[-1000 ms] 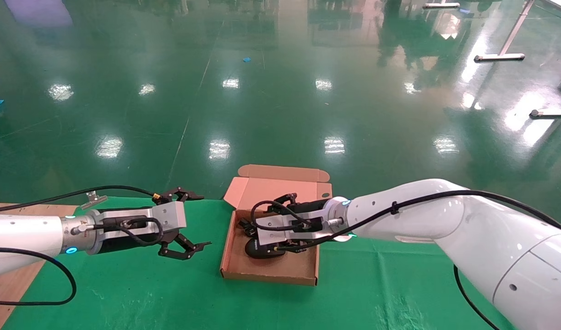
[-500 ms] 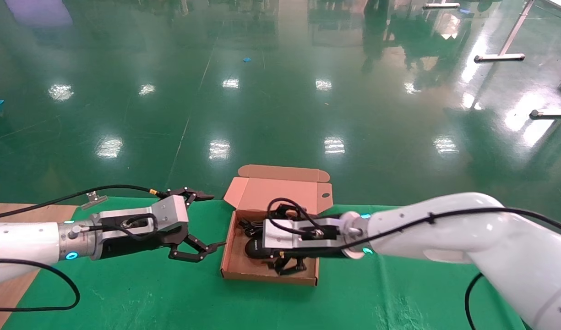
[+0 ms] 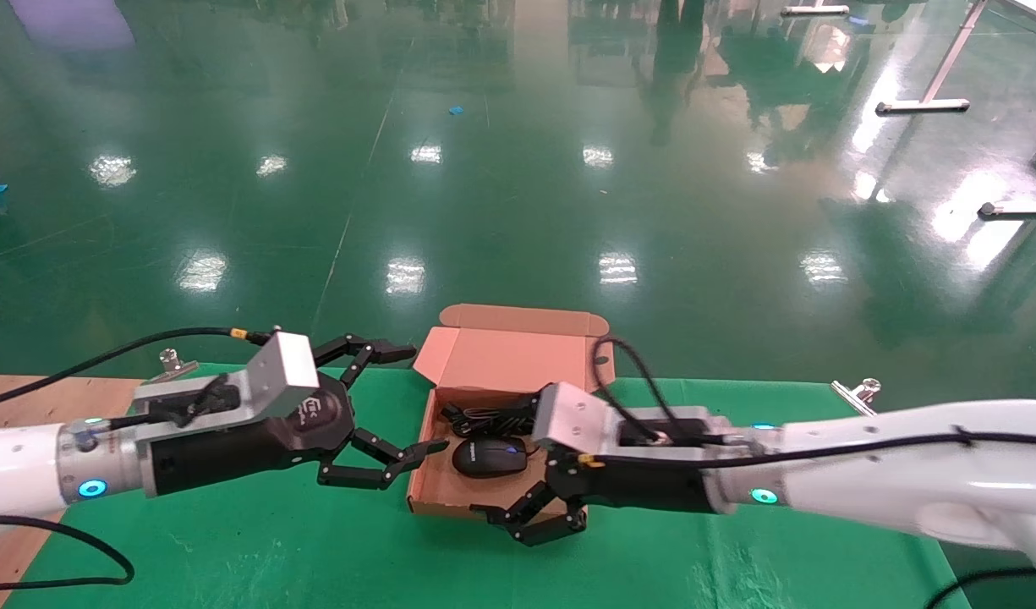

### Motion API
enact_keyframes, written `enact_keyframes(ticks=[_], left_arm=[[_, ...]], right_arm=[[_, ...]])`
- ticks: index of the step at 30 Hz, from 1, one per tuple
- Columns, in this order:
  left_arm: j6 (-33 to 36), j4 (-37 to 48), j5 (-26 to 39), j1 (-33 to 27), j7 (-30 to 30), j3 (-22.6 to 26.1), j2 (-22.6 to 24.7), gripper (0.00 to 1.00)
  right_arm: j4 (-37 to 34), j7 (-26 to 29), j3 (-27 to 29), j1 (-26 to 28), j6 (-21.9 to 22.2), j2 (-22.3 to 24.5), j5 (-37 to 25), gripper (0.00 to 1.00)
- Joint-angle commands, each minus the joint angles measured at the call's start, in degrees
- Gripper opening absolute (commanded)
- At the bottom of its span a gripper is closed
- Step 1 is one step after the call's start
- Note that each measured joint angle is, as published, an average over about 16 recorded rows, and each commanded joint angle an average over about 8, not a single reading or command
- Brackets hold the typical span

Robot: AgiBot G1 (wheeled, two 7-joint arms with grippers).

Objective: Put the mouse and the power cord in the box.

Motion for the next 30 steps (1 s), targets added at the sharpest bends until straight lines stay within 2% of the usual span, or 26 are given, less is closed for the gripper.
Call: enact_keyframes(ticks=[1,30], left_arm=[[0.7,-2.3,-0.2,1.0,-2.0,-1.5,-0.9,1.00],[10.8,-35.8,-3.3,15.7,-31.3,-23.2,-13.9,1.00]], right_arm=[[1.3,1.0,2.0,-1.1,-1.6,1.4,1.2,1.00],[20.6,14.9,30.4,-16.9,-24.0,22.1,18.2,1.00]])
